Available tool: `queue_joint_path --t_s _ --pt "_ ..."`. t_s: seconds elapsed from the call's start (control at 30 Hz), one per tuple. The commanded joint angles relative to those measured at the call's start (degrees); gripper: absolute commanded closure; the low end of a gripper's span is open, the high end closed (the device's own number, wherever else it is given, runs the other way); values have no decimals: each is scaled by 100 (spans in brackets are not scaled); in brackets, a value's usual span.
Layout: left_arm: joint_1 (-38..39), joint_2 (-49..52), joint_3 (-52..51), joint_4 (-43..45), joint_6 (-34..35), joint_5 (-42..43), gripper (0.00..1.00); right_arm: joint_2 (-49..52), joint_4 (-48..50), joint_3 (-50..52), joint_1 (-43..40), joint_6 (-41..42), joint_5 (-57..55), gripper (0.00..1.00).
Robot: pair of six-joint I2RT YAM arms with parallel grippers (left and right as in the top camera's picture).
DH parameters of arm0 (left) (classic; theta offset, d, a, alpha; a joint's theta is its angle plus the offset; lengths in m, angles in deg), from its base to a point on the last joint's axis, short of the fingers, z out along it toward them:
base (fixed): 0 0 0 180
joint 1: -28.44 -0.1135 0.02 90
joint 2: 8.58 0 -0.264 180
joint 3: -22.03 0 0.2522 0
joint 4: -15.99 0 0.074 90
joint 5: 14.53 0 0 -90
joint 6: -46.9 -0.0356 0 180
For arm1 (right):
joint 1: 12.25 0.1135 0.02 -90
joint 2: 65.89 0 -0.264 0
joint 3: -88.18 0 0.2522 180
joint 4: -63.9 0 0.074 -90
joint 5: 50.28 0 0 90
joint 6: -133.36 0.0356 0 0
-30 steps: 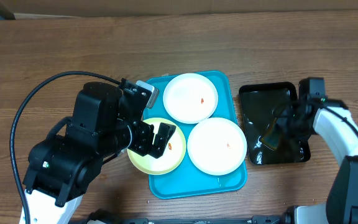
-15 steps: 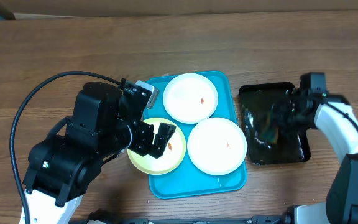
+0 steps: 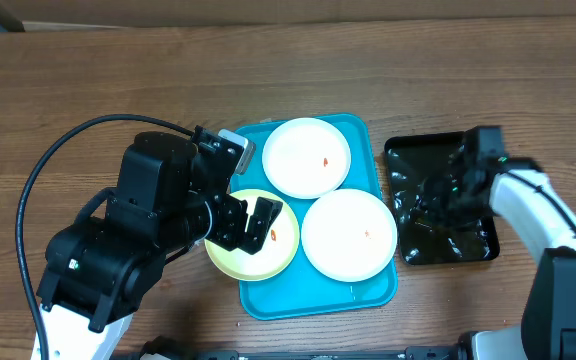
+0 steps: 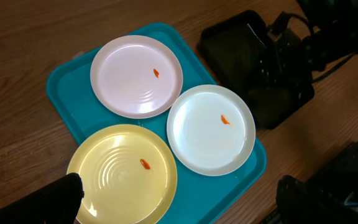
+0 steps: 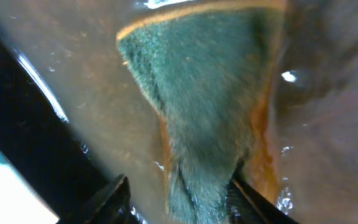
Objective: Clean dirty plates on tray and stack at the side
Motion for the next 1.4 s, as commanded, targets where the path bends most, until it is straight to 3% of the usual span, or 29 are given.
queue_joint_path --t_s 0.0,0.07,0.13,0.23,0.37,0.4,0.43,0.47,0.53,0.77,0.97,1.07,1.1,1.37 --pt "24 39 85 9 -13 -46 0 17 337 448 232 590 -599 61" --pt "24 39 85 7 -13 -44 0 17 472 546 275 949 -981 74" --pt "24 39 85 9 -13 -46 0 15 487 494 262 986 -977 96" --pt "24 39 85 7 -13 -44 0 -13 170 195 243 914 -946 96" --pt "24 39 85 9 -13 -46 0 -166 -568 -485 243 208 -911 96" --pt "24 39 85 9 -15 -48 0 -192 -791 -669 243 146 -973 91" --pt "24 39 85 9 -13 -46 0 -201 -999 -846 240 153 -1058 81" --pt "24 39 85 9 -13 -46 0 -205 -1156 -994 232 153 -1121 65" --pt "24 39 85 9 -13 -46 0 -205 -1261 -1137 232 153 -1137 50" --pt "24 114 57 -48 -11 -46 0 -74 -763 -723 232 415 -1158 48" --pt "50 595 15 -306 118 22 0 166 101 15 232 699 -1152 67" --pt "149 951 15 -308 302 136 1 195 146 118 232 741 -1134 92" --pt "192 1073 15 -304 398 136 1 195 149 118 232 741 -1132 96" --pt "407 2376 -13 -385 999 166 17 50 -260 -173 232 476 -833 96"
